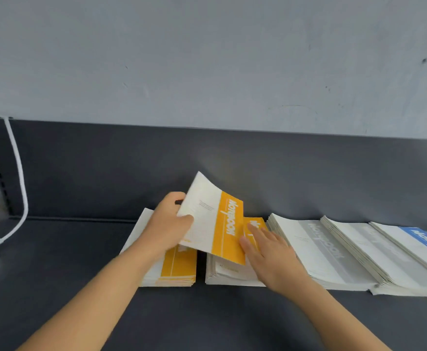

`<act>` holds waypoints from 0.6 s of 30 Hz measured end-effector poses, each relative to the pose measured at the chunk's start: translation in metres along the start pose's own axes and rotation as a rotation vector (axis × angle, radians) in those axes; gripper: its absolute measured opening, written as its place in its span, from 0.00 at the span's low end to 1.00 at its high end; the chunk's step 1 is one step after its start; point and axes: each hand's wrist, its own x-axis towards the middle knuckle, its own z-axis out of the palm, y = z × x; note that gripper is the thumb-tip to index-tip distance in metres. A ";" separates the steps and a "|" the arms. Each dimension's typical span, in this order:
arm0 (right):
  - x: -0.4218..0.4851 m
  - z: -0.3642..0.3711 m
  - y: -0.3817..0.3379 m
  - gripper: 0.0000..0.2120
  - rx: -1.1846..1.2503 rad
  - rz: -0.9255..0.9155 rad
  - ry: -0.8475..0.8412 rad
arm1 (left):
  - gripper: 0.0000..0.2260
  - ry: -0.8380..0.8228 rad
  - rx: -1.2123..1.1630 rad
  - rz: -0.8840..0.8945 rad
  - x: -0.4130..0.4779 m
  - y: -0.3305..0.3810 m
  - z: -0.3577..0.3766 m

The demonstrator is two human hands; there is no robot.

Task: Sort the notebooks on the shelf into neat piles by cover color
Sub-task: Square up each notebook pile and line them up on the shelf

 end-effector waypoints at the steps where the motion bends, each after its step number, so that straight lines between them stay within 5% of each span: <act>1: -0.002 -0.002 0.003 0.36 -0.025 0.035 -0.013 | 0.17 0.052 0.037 0.020 -0.001 -0.005 -0.021; 4: -0.008 -0.003 0.003 0.39 -0.059 0.071 -0.070 | 0.24 0.055 0.272 -0.047 -0.003 -0.031 -0.072; 7: -0.011 -0.003 -0.009 0.41 -0.061 0.009 -0.138 | 0.26 -0.099 0.898 -0.196 -0.008 -0.057 -0.076; 10: -0.014 -0.008 -0.019 0.44 0.023 -0.017 -0.225 | 0.23 -0.151 1.211 -0.126 -0.011 -0.061 -0.060; 13: -0.016 -0.013 -0.027 0.50 0.032 -0.025 -0.278 | 0.22 -0.085 1.203 0.040 -0.015 -0.048 -0.042; 15: -0.015 -0.010 -0.033 0.45 0.015 -0.040 -0.266 | 0.24 -0.072 1.063 0.139 -0.013 -0.036 -0.024; 18: -0.010 0.003 -0.043 0.31 0.072 -0.104 -0.191 | 0.21 -0.211 0.482 0.001 -0.002 -0.024 0.004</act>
